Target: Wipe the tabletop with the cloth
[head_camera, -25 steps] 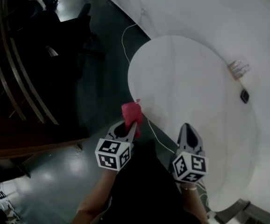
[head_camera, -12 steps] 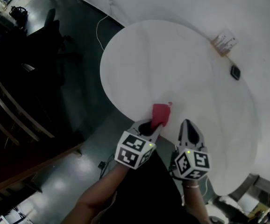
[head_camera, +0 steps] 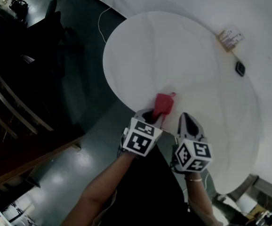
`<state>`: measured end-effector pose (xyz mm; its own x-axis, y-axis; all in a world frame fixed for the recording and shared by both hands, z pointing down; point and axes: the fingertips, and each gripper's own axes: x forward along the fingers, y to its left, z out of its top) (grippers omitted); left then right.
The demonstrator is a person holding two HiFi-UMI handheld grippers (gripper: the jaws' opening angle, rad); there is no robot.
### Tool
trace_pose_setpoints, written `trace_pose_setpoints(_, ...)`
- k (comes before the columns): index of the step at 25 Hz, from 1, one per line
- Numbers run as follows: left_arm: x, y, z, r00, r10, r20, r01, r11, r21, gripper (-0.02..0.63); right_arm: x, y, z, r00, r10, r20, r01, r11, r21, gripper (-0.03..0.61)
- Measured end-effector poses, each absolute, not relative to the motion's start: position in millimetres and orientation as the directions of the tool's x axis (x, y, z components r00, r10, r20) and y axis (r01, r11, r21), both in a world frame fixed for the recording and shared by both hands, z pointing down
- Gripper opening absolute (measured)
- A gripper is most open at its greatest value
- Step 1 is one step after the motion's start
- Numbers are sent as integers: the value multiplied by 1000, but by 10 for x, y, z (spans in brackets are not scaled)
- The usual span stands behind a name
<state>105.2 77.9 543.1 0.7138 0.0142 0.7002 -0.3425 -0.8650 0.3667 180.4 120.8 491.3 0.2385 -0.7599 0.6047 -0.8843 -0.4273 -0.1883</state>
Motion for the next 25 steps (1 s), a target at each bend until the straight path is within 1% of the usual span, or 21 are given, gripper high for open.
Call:
trace_pose_setpoints(7, 425, 171, 5481, 682, -146, 717, -483, -826, 292, 54, 1614, 973, 4915, 170, -778, 605, -920, -345, -186, 2)
trace_pose_setpoints(11, 56, -155, 5470, 655, -223, 722, -571, -772, 279, 54, 1496, 827, 4896, 137, -785, 604, -934, -306, -185, 2)
trace_pose_setpoints(16, -414, -416, 5626, 571, -305, 762, -684, -690, 236, 52, 1384, 682, 4898, 97, -789, 606, -951, -253, -177, 2)
trace_pose_setpoints(19, -696, -542, 5645, 540, -350, 766, -743, -625, 239, 52, 1346, 593, 4887, 77, -798, 598, -959, -224, -175, 2)
trace_pose_setpoints(22, -863, -656, 5477, 523, -397, 754, -779, -583, 233, 52, 1349, 521, 4857, 70, -803, 591, -962, -211, -173, 2)
trace_pose_setpoints(25, -744, -686, 5152, 564, -419, 711, -759, -603, 246, 52, 1390, 484, 4806, 69, -809, 583, -963, -208, -174, 2)
